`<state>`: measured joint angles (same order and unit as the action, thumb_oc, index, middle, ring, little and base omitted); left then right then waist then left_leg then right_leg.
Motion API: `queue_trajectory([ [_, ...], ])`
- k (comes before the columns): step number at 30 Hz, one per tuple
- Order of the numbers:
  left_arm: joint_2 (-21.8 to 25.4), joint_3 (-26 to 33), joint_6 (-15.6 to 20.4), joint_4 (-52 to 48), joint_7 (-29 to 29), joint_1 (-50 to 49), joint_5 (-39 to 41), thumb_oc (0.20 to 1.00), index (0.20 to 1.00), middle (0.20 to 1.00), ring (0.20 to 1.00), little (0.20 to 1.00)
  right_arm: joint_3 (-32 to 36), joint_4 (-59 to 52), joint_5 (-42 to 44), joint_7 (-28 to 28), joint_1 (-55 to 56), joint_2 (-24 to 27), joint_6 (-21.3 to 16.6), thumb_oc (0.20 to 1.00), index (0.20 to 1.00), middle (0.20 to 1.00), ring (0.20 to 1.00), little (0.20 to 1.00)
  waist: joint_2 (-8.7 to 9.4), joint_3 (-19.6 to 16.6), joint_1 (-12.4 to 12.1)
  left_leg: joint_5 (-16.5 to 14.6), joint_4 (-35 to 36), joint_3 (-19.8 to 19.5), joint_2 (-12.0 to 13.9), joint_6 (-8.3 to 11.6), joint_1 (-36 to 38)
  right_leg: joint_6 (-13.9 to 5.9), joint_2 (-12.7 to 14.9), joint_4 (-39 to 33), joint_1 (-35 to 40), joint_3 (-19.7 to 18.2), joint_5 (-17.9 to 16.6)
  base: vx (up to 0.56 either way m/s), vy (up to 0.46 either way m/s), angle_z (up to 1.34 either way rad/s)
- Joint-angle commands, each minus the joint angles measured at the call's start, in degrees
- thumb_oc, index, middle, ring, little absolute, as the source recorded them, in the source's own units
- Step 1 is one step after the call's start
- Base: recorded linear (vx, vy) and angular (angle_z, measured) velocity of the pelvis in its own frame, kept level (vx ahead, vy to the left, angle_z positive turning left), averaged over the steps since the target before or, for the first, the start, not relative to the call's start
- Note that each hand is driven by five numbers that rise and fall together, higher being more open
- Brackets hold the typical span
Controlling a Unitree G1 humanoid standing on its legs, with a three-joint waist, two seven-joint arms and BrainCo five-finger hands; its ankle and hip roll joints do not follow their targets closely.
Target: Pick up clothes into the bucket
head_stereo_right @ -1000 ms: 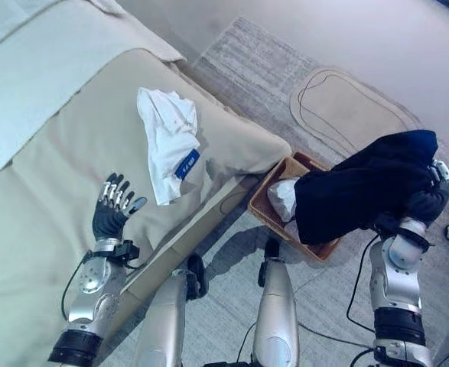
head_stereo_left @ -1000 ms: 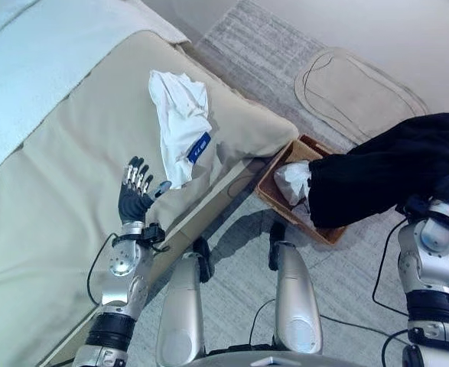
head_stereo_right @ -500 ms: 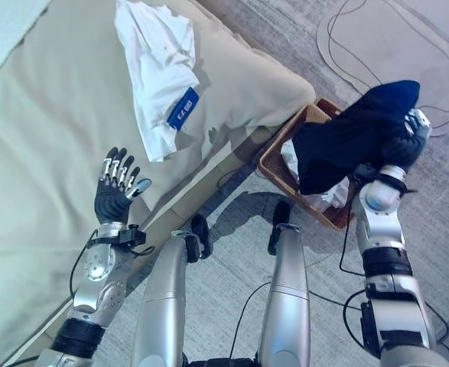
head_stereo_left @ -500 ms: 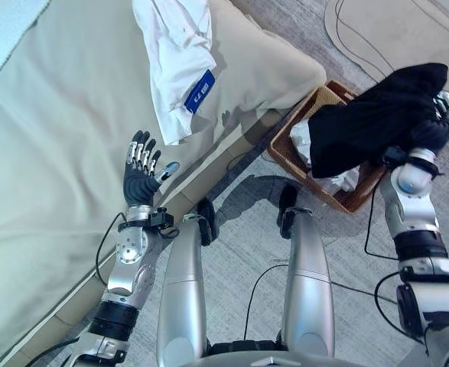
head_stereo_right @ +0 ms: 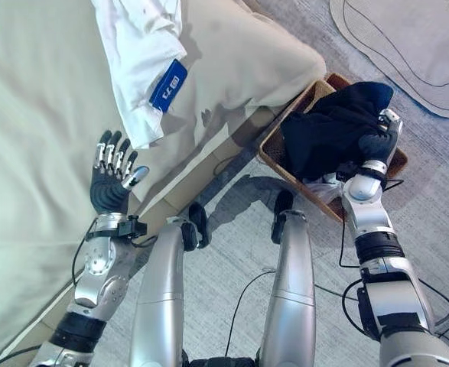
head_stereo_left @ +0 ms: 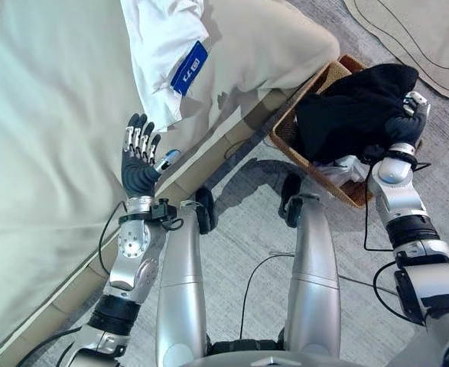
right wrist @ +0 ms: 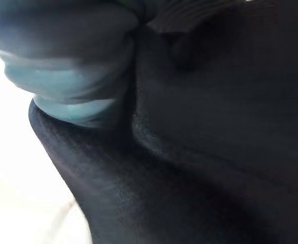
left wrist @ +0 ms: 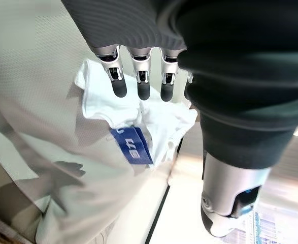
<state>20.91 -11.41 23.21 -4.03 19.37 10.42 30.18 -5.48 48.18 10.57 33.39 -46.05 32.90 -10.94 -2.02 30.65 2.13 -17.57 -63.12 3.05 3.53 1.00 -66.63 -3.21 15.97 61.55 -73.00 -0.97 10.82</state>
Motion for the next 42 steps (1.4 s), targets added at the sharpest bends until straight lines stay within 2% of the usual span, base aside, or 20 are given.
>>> queue_trajectory([
  [1,-1.17,-1.17,4.21,-5.2,0.69,-0.81,-0.48,1.0,1.0,1.0,1.0,1.0,-1.81,4.43,-1.33,0.95,-1.45,4.17,-0.28,0.2,0.2,0.2,0.2,0.2,-3.14,-3.79,0.05,-2.03,-0.74,-1.05,-1.36,-1.32,-2.46,-1.16,0.05,1.24,-0.11,-1.02,1.7,0.0,0.024,0.06],
  [8,-0.57,-2.36,4.59,-7.13,0.31,-0.9,0.49,1.0,1.0,1.0,1.0,1.0,-3.79,13.35,0.71,0.06,-5.92,8.7,0.61,0.2,0.2,0.2,0.2,0.2,-4.43,-4.36,-0.4,-1.44,-1.2,-0.22,-1.85,-1.26,-5.26,-1.15,0.08,3.04,-4.24,-2.72,1.76,0.0,0.003,0.0],
  [14,-0.13,-2.89,4.83,-8.43,0.05,-1.32,1.28,1.0,1.0,1.0,1.0,1.0,-8.41,17.66,-2.55,-2.19,-7.63,11.86,2.19,0.2,0.2,0.2,0.2,0.2,-4.55,-4.03,-0.37,-2.65,-4.77,-0.04,-1.86,-1.15,-7.21,-0.64,-0.09,7.15,-6.75,-3.87,3.29,0.02,-0.02,0.02],
  [19,-0.18,-2.51,4.66,-9.41,0.14,-1.31,1.52,1.0,1.0,1.0,1.0,1.0,-11.55,20.43,-4.82,-4.2,-8.93,12.02,3.83,0.2,0.2,0.2,0.2,0.2,-4.4,-3.06,-0.14,-3.23,-6.66,-0.04,-1.69,-0.95,-8.48,-0.29,-0.53,9.19,-8.03,-4.3,4.01,0.01,-0.027,0.01],
  [24,-0.51,-2.13,4.36,-9.42,0.59,-1.0,1.69,1.0,1.0,1.0,1.0,1.0,-11.77,22.86,-4.35,-5.02,-9.53,11.12,4.58,0.2,0.2,0.2,0.2,0.2,-4.39,-2.29,0.1,-3.72,-8.33,0.23,-1.61,-0.87,-9.26,0.03,-0.73,10.79,-8.88,-4.55,4.59,0.01,-0.012,0.02],
  [29,-0.3,-1.7,4.3,-9.06,0.41,-0.58,1.69,1.0,1.0,1.0,1.0,1.0,-14.14,22.5,-6.83,-7.23,-8.83,10.56,4.83,0.2,0.2,0.2,0.2,0.2,-4.05,-2.27,0.3,-3.71,-8.26,0.21,-1.61,-0.88,-9.33,0.09,-0.91,10.62,-8.94,-4.58,4.51,0.0,0.0,0.0],
  [30,-0.3,-1.42,4.27,-8.73,0.21,-0.47,1.62,1.0,1.0,1.0,1.0,1.0,-15.82,22.79,-8.31,-9.47,-8.74,10.61,5.15,0.2,0.2,0.2,0.2,0.2,-3.79,-2.49,0.34,-3.67,-8.39,0.06,-1.67,-0.93,-9.52,0.11,-1.0,10.46,-8.94,-4.46,4.37,0.0,0.0,0.0],
  [34,-0.17,-1.23,4.37,-8.53,-0.09,-0.46,1.75,1.0,1.0,1.0,1.0,1.0,-17.68,24.03,-10.89,-10.19,-9.46,10.67,5.58,0.2,0.2,0.2,0.2,0.2,-3.61,-3.05,0.28,-3.54,-8.33,-0.15,-1.85,-0.88,-9.77,0.07,-1.17,10.18,-9.08,-4.31,4.17,0.0,0.0,0.0],
  [36,-0.23,-0.83,4.47,-8.25,0.14,-0.03,1.61,1.0,1.0,1.0,1.0,1.0,-16.86,25.09,-10.47,-9.4,-9.74,9.99,5.76,0.671,0.671,0.671,0.671,0.671,-3.53,-3.45,0.1,-3.47,-8.24,-0.16,-1.83,-0.89,-9.86,0.09,-1.21,10.07,-9.02,-4.35,4.32,0.0,0.0,0.0],
  [37,-0.3,-0.67,4.46,-8.02,0.32,0.22,1.49,1.0,1.0,1.0,1.0,1.0,-16.89,25.24,-10.55,-9.26,-10.15,9.7,5.92,1.0,1.0,1.0,1.0,1.0,-3.43,-3.51,0.1,-3.45,-8.06,-0.1,-1.76,-0.92,-9.72,0.11,-1.18,9.9,-8.87,-4.29,4.3,0.0,0.0,0.0],
  [42,-0.9,-0.59,4.18,-7.1,0.79,1.68,1.13,1.0,1.0,1.0,1.0,1.0,-16.67,26.0,-10.51,-8.74,-11.21,8.42,6.24,1.0,1.0,1.0,1.0,1.0,-2.95,-4.07,0.2,-2.87,-5.97,-0.13,-1.69,-0.93,-8.53,0.04,-1.09,7.59,-7.27,-3.61,3.74,0.0,0.0,0.0],
])
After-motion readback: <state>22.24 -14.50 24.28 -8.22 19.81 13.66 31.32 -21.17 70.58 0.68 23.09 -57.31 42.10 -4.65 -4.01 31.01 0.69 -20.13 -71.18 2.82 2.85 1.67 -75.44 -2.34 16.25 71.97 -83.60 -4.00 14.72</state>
